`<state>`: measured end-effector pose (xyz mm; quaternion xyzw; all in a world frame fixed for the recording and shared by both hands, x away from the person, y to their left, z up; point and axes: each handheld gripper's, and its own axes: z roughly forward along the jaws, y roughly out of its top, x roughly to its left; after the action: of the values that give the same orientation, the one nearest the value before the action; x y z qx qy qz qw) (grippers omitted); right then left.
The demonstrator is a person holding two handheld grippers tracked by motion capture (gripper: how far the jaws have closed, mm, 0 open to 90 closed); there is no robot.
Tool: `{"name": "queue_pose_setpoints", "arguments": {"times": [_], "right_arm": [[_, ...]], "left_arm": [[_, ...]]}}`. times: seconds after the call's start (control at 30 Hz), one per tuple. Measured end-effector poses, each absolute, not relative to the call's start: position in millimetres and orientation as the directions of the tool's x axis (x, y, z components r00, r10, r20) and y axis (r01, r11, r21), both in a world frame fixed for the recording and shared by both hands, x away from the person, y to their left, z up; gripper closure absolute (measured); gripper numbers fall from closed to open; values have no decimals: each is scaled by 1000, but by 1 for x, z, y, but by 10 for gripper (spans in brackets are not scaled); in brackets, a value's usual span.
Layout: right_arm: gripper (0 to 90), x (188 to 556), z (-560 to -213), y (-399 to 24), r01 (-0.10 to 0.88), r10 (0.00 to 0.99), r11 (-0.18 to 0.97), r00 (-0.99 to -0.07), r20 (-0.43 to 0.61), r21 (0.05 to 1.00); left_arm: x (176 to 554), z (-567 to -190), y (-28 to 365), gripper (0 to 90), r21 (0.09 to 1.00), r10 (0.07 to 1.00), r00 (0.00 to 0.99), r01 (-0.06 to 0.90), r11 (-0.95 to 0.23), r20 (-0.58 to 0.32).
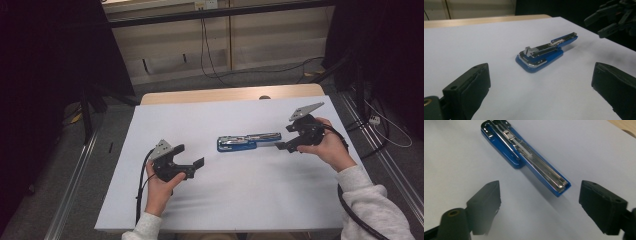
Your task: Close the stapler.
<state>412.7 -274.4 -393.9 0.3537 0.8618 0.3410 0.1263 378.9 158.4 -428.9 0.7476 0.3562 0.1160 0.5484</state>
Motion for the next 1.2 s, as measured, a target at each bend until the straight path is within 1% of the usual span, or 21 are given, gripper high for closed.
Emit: {"name": "queue_pose_setpoints", "arguments": {"times": [0.03, 0.1, 0.17, 0.2, 0.23, 0.27, 0.33, 0.37, 0.43, 0.47, 0.5, 0.53, 0.57, 0.63, 0.77, 0.8, 0.87, 0.97, 1.03, 1.1, 1.2], "right_arm": [[215, 411, -395, -276, 522, 696, 518, -718, 21, 677], [265, 409, -395, -281, 528, 712, 506, -702, 15, 682], [306, 406, -394, -285, 528, 719, 500, -695, 11, 686], [342, 405, -394, -287, 537, 727, 487, -686, 20, 688], [367, 403, -394, -289, 551, 738, 474, -674, 31, 687], [383, 403, -395, -291, 549, 738, 479, -675, 25, 685], [471, 401, -397, -294, 565, 745, 475, -666, 34, 675], [479, 400, -398, -295, 567, 748, 477, -663, 29, 671], [541, 398, -400, -298, 572, 753, 477, -657, 24, 668], [555, 398, -401, -299, 579, 757, 475, -653, 28, 663], [576, 398, -403, -299, 578, 756, 481, -654, 21, 659], [622, 397, -404, -300, 585, 763, 478, -646, 20, 655], [645, 397, -404, -301, 591, 768, 472, -640, 24, 654], [705, 397, -406, -301, 582, 769, 472, -639, 14, 662], [803, 398, -411, -299, 585, 771, 468, -637, 18, 662], [815, 398, -413, -298, 584, 770, 473, -638, 13, 660], [861, 400, -417, -296, 592, 773, 476, -634, 11, 650], [900, 403, -424, -291, 601, 777, 483, -629, 4, 637], [900, 406, -430, -289, 604, 782, 483, -623, -2, 634], [900, 409, -435, -286, 613, 783, 486, -622, 0, 623], [900, 412, -440, -282, 622, 788, 492, -616, -8, 609]], "left_arm": [[381, -429, 157, 34, 902, 659, 720, 406, -144, -219], [384, -431, 154, 106, 902, 659, 720, 406, -145, -218], [388, -431, 152, 113, 891, 676, 708, 420, -171, -204], [390, -431, 152, 140, 889, 686, 702, 421, -180, -193], [392, -432, 151, 169, 888, 689, 695, 428, -170, -204], [394, -432, 151, 201, 888, 690, 693, 431, -161, -211], [397, -431, 150, 264, 887, 705, 686, 425, -184, -182], [398, -431, 149, 292, 888, 709, 680, 425, -174, -187], [402, -433, 147, 380, 886, 713, 670, 438, -154, -208], [404, -435, 146, 407, 884, 721, 663, 441, -156, -203], [406, -436, 146, 448, 878, 714, 672, 444, -178, -195], [408, -437, 144, 494, 874, 715, 674, 446, -194, -185], [410, -438, 143, 513, 869, 713, 677, 451, -204, -184], [413, -438, 139, 601, 865, 712, 676, 458, -205, -189], [421, -441, 129, 711, 838, 717, 674, 486, -247, -179], [423, -443, 127, 751, 835, 715, 673, 493, -243, -189], [426, -446, 122, 790, 827, 720, 671, 498, -261, -177], [430, -450, 116, 845, 803, 720, 672, 521, -289, -176], [433, -453, 111, 871, 793, 721, 667, 535, -290, -186], [435, -455, 107, 890, 784, 728, 663, 541, -304, -175], [437, -457, 104, 900, 775, 723, 670, 544, -322, -170]]}}
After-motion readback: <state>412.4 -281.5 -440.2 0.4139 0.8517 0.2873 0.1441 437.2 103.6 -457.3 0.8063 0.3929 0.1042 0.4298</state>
